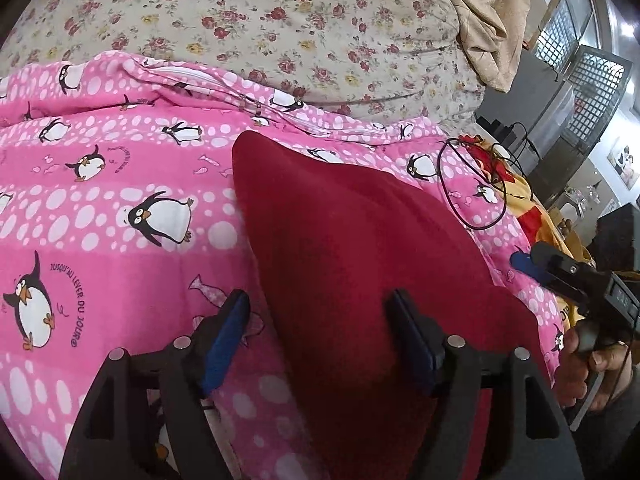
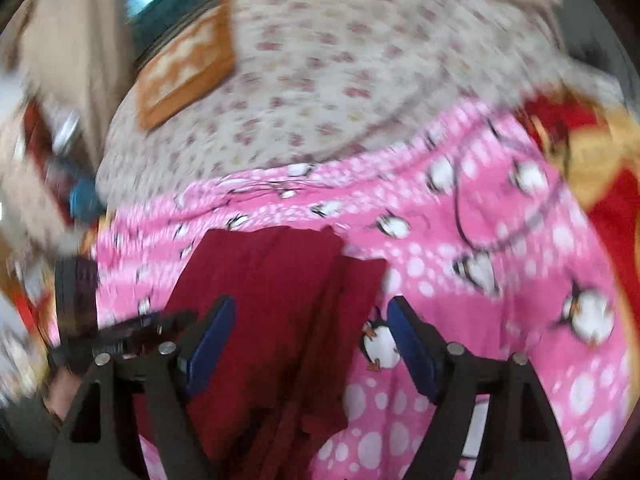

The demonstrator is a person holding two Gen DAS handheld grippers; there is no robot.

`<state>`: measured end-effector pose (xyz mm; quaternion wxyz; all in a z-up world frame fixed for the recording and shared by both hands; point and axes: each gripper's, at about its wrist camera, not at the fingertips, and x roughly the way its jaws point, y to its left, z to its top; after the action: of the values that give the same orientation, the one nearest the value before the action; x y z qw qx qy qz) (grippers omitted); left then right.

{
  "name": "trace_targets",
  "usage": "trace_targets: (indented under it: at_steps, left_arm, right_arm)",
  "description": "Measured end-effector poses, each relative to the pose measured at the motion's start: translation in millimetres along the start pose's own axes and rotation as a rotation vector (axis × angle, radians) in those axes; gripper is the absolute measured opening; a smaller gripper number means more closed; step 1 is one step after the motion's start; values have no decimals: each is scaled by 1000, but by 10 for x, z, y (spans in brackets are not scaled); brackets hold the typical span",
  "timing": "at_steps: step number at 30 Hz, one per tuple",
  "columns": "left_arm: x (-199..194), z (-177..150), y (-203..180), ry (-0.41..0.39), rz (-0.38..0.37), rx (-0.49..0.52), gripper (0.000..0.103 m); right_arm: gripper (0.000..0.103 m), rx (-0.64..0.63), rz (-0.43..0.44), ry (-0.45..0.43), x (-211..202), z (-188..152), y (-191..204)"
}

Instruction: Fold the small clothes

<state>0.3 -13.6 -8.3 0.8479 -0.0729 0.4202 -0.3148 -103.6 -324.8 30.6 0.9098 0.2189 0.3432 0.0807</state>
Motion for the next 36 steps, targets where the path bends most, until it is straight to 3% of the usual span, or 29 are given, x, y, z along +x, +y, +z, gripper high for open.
trace_targets:
  at_steps: [5,9,14,16,20,23,26,31,33,36]
  left_arm:
    - [-2,0,5,1,-3,1,59]
    - [7,2,15,2,-5,-5,62]
    - [68,-17,61,7,-49,-29,76]
    - [81,-22,38,6,-52,-22,77]
    - [52,-30,34,-2,-66,-34,77]
    - [22,-34,45,-5,-112,-52,77]
    - [18,-44,18,0,-154,-48,77]
    - [26,-58,-21,1,-154,-32,77]
    - [30,-60,-26,3,-157,-37,77]
    - [30,-61,-25,4,-155,-35,77]
  right_arm:
    - [88,49,38,55,182,-48,-32]
    - [89,65,10,78,260,-96,-64]
    - [94,253,89,24,176,-52,-352]
    - [102,345,127,-10,145,-44,-497]
    - [103,405,157,24,269,-68,-594]
    - [103,381,227,66,382,-49,-528]
    - [103,326,237,99,450,-43,-451]
    - [102,127,272,161,466,-47,-165]
    - [97,37,287,167,433,-64,-27]
    - [88,-38,197,213,499,-117,2]
